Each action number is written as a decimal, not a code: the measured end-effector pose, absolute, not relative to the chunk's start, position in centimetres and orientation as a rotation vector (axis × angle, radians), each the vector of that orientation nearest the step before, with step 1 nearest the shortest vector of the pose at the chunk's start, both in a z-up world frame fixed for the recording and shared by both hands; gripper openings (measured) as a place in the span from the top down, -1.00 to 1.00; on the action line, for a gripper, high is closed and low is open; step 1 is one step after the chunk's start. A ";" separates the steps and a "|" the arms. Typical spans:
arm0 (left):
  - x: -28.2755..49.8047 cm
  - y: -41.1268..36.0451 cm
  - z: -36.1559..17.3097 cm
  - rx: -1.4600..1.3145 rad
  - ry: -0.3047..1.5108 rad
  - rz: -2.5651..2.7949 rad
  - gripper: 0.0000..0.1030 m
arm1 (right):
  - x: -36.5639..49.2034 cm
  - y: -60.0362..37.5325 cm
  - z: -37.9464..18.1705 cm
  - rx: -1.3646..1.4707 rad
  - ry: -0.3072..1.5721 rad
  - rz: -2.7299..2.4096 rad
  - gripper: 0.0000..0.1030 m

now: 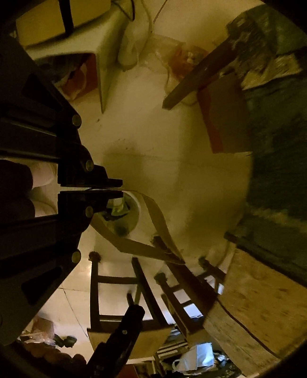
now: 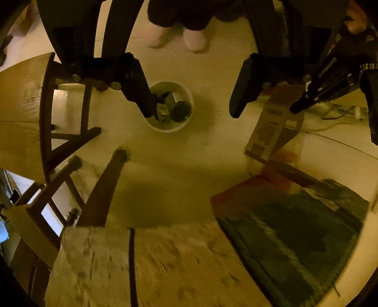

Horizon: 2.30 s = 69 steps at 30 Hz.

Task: Collect trash
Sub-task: 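Open the right tool over the bin while the left tool releases the cardboard box, then raise both empty tools from the bin back up toward the table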

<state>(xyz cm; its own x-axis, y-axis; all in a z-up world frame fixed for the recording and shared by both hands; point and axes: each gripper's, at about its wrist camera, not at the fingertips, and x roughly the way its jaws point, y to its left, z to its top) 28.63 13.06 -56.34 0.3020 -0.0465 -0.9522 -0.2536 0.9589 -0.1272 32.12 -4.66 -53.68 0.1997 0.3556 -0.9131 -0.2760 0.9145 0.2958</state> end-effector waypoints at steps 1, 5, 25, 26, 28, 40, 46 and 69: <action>28.9 12.7 -57.7 -0.278 1.277 0.137 1.00 | 32.3 -5.0 -54.4 0.082 1.307 0.435 -0.21; 29.9 11.0 -62.7 -0.280 1.340 0.124 1.00 | 32.6 -6.6 -56.7 0.119 1.323 0.406 -0.21; 33.1 4.9 -64.0 -0.246 1.459 -0.027 0.34 | 33.8 -9.5 -56.1 0.107 1.328 0.353 -0.21; 33.1 4.8 -62.9 -0.238 1.451 -0.030 0.34 | 33.8 -9.5 -55.6 0.107 1.323 0.357 -0.21; 33.1 5.1 -60.0 -0.223 1.431 -0.033 0.34 | 33.9 -9.5 -53.9 0.107 1.307 0.362 -0.21; 33.0 7.6 -39.5 -0.171 1.211 0.005 0.34 | 33.1 -8.5 -38.2 0.089 1.181 0.389 -0.21; 32.1 8.7 -28.4 -0.156 1.051 -0.013 0.34 | 31.6 -7.8 -29.9 0.070 1.086 0.416 -0.21; 22.4 12.5 -5.4 -0.101 0.589 -0.102 -0.15 | 23.3 -5.8 -10.2 0.033 0.670 0.336 -0.25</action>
<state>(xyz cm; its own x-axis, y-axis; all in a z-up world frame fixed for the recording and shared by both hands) 22.39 12.51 -5.37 0.8265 -0.1252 -0.5488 0.0674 0.9900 -0.1242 23.34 -5.80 -10.16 0.7322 0.3155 -0.6037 -0.2944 0.9458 0.1372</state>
